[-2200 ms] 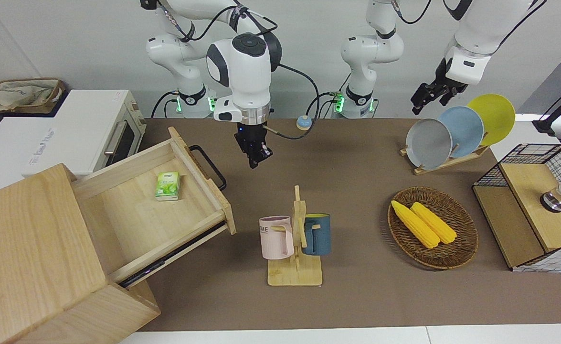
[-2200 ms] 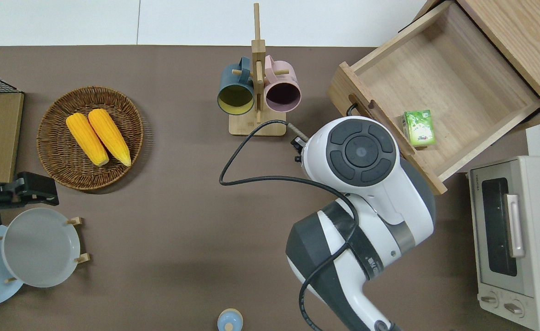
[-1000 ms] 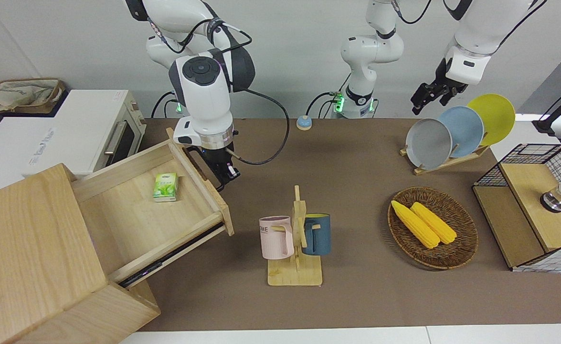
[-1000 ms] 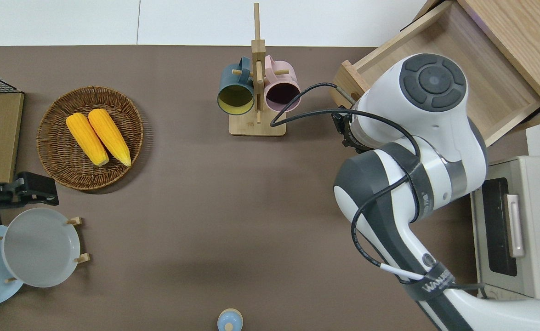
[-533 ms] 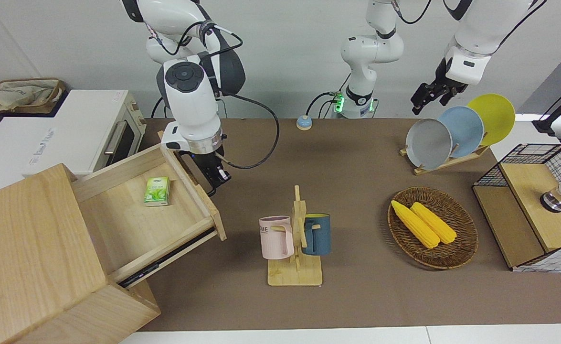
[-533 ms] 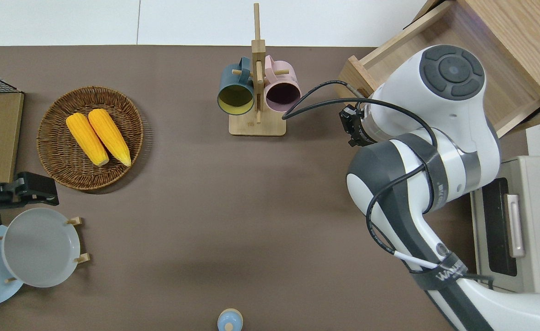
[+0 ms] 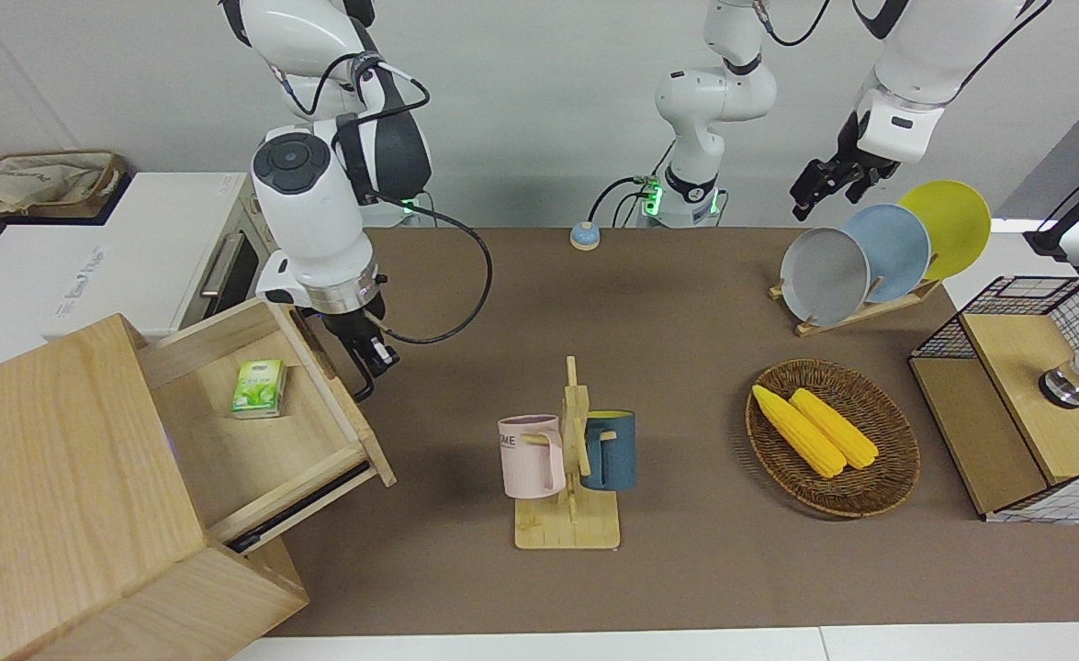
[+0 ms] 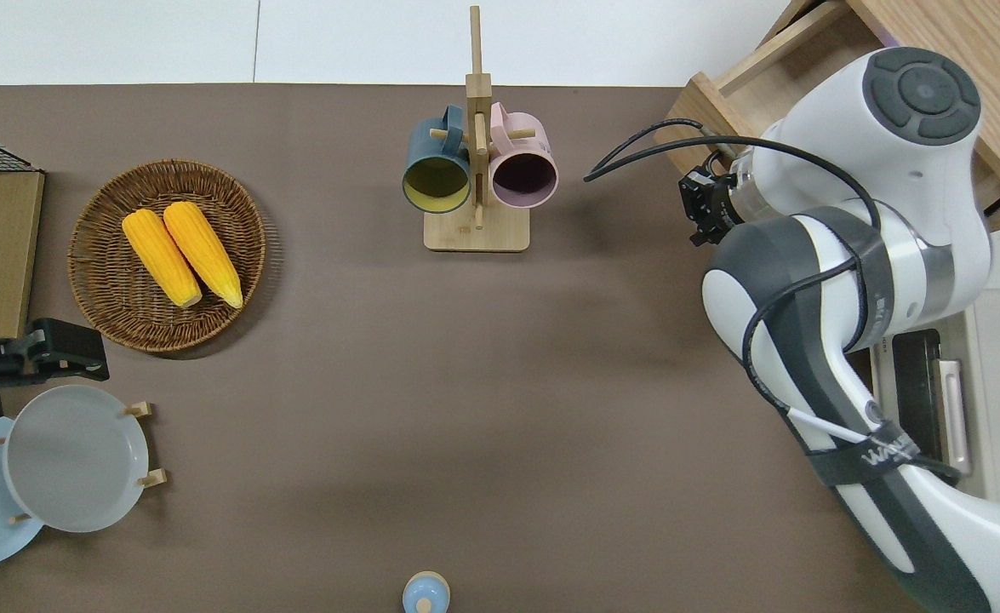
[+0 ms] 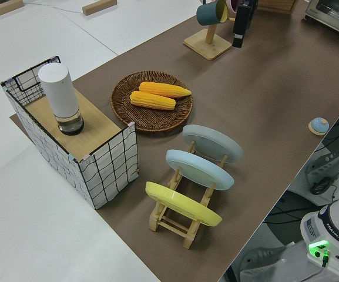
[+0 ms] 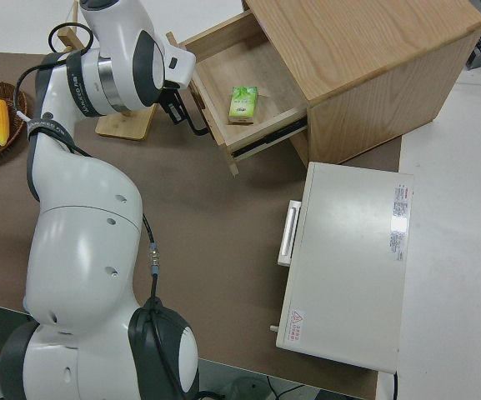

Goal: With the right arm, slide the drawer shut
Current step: 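Push the drawer front away from the robot with the right gripper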

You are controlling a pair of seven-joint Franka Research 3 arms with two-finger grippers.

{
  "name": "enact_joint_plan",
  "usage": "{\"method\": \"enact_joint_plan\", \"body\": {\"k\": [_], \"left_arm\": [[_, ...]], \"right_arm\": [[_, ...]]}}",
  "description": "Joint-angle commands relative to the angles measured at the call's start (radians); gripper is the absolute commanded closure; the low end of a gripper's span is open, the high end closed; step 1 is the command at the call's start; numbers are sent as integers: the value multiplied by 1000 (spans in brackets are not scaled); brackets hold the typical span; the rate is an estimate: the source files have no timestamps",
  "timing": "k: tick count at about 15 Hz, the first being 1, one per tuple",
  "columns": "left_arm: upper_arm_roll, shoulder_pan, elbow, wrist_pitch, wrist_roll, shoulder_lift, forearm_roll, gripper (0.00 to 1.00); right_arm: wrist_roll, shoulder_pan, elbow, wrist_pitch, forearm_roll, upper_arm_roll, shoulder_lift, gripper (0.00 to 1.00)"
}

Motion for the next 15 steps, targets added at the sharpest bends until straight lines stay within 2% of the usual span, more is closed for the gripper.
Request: {"method": "enact_joint_plan", "body": {"k": [1,9,12,15], "left_arm": [[6,-4,0,-2,9,-8,-5,7],[6,-4,0,-2,9,-8,-5,7],[6,-4,0,-2,9,-8,-5,7],[6,-4,0,-1,9,-8,-5,7]], "right_arm": [[-55,-38,34,28,1,-7,32,1000],[-69,-83,40,100,-37,-29,63,1000],[-117,-112,42,128,-76,-29,79,1000],[-128,-147,61,177,-91,-35,104,1000]]}}
